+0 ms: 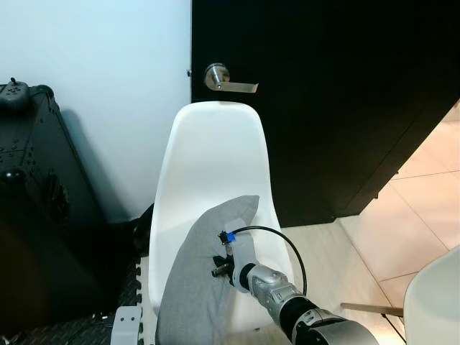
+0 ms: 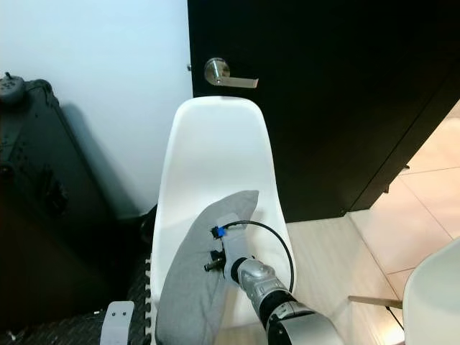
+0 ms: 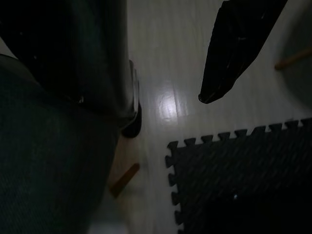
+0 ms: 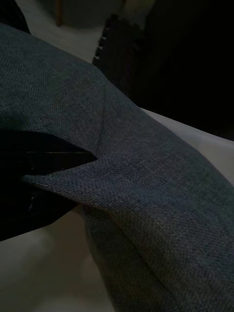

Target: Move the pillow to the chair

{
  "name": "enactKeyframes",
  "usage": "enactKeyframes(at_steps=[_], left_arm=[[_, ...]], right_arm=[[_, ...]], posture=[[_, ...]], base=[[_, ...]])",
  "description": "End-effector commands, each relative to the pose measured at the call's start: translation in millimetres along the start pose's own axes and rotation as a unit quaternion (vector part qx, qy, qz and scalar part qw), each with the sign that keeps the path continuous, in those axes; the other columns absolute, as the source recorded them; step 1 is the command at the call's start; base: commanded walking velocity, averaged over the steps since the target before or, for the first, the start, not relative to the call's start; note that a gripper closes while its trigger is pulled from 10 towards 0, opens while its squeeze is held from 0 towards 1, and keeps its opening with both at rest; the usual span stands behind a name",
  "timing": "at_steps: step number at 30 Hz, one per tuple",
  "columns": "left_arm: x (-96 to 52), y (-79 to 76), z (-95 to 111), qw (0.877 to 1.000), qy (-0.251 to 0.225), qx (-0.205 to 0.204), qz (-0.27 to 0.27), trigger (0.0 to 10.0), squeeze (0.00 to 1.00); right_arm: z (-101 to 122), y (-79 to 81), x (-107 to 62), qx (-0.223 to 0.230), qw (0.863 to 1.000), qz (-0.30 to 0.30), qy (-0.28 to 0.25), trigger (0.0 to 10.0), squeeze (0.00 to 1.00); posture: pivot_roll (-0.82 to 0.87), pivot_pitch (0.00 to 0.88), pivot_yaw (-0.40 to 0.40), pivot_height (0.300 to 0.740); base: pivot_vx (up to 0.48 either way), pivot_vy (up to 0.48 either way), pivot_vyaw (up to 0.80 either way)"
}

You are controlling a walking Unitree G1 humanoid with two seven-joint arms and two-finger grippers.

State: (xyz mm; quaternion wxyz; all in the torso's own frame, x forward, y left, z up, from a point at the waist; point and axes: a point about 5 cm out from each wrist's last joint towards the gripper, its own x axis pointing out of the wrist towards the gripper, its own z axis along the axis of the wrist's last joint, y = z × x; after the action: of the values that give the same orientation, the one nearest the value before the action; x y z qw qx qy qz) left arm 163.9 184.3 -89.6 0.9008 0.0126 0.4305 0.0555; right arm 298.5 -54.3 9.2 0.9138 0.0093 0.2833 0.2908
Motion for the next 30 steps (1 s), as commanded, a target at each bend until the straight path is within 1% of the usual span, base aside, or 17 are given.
enactKeyframes(at_steps=[1,13,20,23,26,27,28,30], left_arm=[[-3.1,-1.0,-11.5,1.0,0.018,-0.005,0.0,10.0,0.0],[-3.9,-1.8,-14.4,1.0,0.023,0.003,-0.006,10.0,0.0],[-4.4,-2.0,-15.9,1.0,0.025,0.004,-0.007,10.0,0.0],[-4.5,-1.8,-16.4,1.0,0.026,0.005,-0.008,10.0,0.0],[-4.7,-1.9,-16.8,1.0,0.027,0.005,-0.008,10.0,0.0],[-4.8,-2.2,-17.4,1.0,0.027,0.005,-0.008,10.0,0.0],[-4.8,-2.2,-17.4,1.0,0.027,0.005,-0.008,10.0,0.0],[-5.0,-2.7,-17.7,1.0,0.028,0.007,-0.01,10.0,0.0]], right_arm=[[4.9,24.8,8.1,0.004,0.999,0.031,-0.016,10.0,0.0],[8.8,25.6,8.9,0.002,0.999,0.034,-0.021,10.0,0.0],[6.4,26.2,8.7,0.006,0.999,0.033,-0.018,10.0,0.0],[5.3,27.6,8.9,0.017,0.999,0.036,-0.018,10.0,0.0],[5.5,30.0,9.6,0.036,0.998,0.043,-0.019,10.0,0.0],[11.7,33.2,11.4,0.094,0.994,0.051,-0.034,10.0,0.0],[11.7,33.2,11.4,0.094,0.994,0.051,-0.034,10.0,0.0],[17.1,33.8,12.5,0.12,0.99,0.051,-0.044,10.0,0.0]], posture=[[0.15,0.087,-0.089,0.705],[0.15,0.076,-0.09,0.705],[0.15,0.079,-0.088,0.705],[0.15,0.083,-0.087,0.705],[0.16,0.088,-0.085,0.705],[0.16,0.092,-0.088,0.695],[0.16,0.092,-0.088,0.695],[0.16,0.092,-0.088,0.685]], base=[[-0.352,0.0,0.0],[0.0,0.0,0.0],[0.0,0.0,0.0],[0.0,0.0,0.0],[0.0,0.0,0.0],[0.0,0.0,0.0],[0.0,0.0,0.0],[0.0,0.0,0.0]])
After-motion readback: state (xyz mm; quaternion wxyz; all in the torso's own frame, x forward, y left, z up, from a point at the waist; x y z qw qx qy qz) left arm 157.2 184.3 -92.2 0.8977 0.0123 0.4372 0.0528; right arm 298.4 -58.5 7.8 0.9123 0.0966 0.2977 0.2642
